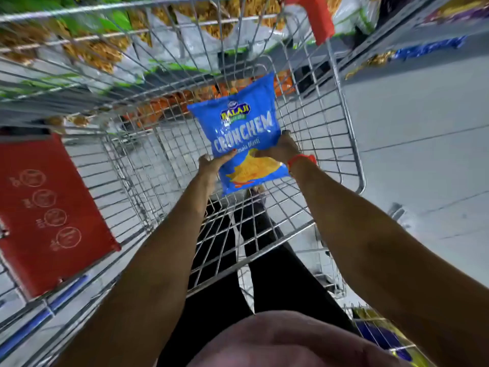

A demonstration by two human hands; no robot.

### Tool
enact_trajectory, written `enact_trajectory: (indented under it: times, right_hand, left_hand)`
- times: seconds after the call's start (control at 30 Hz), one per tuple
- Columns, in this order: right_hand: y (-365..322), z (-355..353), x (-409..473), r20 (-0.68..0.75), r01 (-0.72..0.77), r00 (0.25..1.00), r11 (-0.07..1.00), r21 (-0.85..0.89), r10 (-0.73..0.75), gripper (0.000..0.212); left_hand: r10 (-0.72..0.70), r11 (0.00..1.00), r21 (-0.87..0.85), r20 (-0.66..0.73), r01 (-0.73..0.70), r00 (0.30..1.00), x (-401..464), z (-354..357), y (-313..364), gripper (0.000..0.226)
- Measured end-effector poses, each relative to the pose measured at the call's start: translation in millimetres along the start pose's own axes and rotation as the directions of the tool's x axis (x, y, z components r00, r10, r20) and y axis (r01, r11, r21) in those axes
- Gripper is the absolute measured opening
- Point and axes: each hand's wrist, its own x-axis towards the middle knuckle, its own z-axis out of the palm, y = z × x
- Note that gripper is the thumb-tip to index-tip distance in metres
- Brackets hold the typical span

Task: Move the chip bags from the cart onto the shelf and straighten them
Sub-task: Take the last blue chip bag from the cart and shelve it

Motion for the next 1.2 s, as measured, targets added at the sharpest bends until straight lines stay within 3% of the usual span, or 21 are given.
enact_trajectory:
  times: [0.1,0.3,0.37,0.4,0.5,0.63,0.77,0.87,1.0,1.2]
  right_hand:
    - [-9.0,-1.2,2.0,0.046,0.004,0.999,0.999,-0.044,-0.002,0.094]
    - [7.8,-6.9,-4.3,0.16,-0.038,0.987,0.999,0.028,0.033,0.053]
    - [18.5,-8.7,-13.0,0.131,-0.164,0.98,0.979,0.117,0.149,0.046]
    - [15.7,-10.9,-21.3,0.141,-0.156,0.981,0.978,0.14,0.136,0.044]
    - [-15.5,-17.8,-46.3,0.166,0.053,0.983,0.991,0.12,-0.073,0.039]
    - [-40.2,-32.5,-86.6,0.181,0.204,0.947,0.932,0.301,-0.266,0.036]
    - [-67.1,-52.5,-138.8,0.08,0.37,0.897,0.837,0.403,-0.435,0.055]
    - [-90.7,-68.7,-178.1,-0.005,0.458,0.857,0.758,0.465,-0.515,0.047]
    - [-123.0,-100.5,-238.8,-0.144,0.6,0.774,0.64,0.48,-0.617,0.046]
    - [-166.8,-154.6,-329.5,-0.323,0.773,0.609,0.45,0.447,-0.724,0.052]
  left_hand:
    - [0.013,1.0,0.015,0.021,-0.013,1.0,6.2,2.1,-1.3,0.053]
    - [0.019,1.0,-0.026,0.034,-0.018,0.999,-7.9,-11.9,-5.8,0.021]
    - [0.06,0.996,-0.077,0.06,-0.055,0.996,-15.9,-17.7,-6.0,0.026]
    - [0.096,0.992,-0.084,0.069,-0.091,0.993,-20.4,-21.5,-5.6,0.032]
    - [0.226,0.974,-0.047,0.086,-0.222,0.97,-45.0,-31.7,1.8,0.048]
    - [0.32,0.946,-0.089,0.094,-0.312,0.943,-89.4,-42.6,29.1,0.03]
    - [0.463,0.884,-0.092,0.024,-0.459,0.886,-142.3,-47.3,65.9,0.04]
    - [0.583,0.806,-0.106,-0.035,-0.583,0.812,-180.7,-44.5,94.5,0.035]
    - [0.738,0.672,-0.098,0.0,-0.734,0.675,-232.1,-47.3,132.4,0.021]
    - [0.908,0.419,-0.106,0.042,-0.902,0.417,-325.1,-50.2,196.5,0.032]
